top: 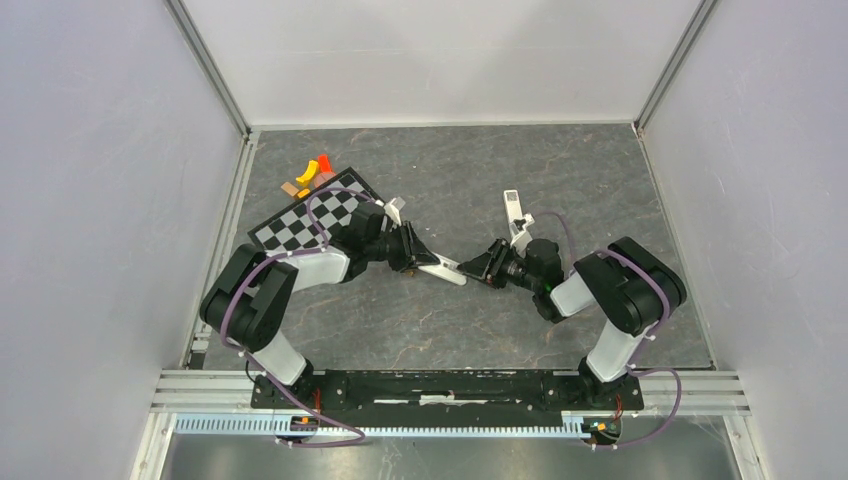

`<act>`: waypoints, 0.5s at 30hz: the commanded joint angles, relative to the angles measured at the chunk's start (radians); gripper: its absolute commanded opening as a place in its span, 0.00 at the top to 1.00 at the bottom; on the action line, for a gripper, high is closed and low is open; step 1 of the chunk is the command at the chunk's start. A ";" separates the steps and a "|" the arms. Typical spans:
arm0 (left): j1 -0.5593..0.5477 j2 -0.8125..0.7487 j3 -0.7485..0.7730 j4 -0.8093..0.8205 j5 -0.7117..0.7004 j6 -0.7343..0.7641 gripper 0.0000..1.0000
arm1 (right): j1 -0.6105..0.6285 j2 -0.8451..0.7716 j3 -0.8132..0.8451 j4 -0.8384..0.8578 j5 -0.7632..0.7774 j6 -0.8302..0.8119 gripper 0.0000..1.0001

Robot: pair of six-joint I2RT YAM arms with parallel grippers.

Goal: Load the batteries into the remote control

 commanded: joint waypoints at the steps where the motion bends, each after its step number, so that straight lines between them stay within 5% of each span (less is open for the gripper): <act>1: -0.052 0.025 0.012 -0.092 -0.040 0.062 0.98 | 0.032 -0.022 0.050 0.363 -0.149 0.068 0.62; 15: -0.054 -0.033 0.057 -0.256 -0.143 0.157 0.98 | 0.008 -0.134 0.088 -0.060 -0.015 -0.168 0.63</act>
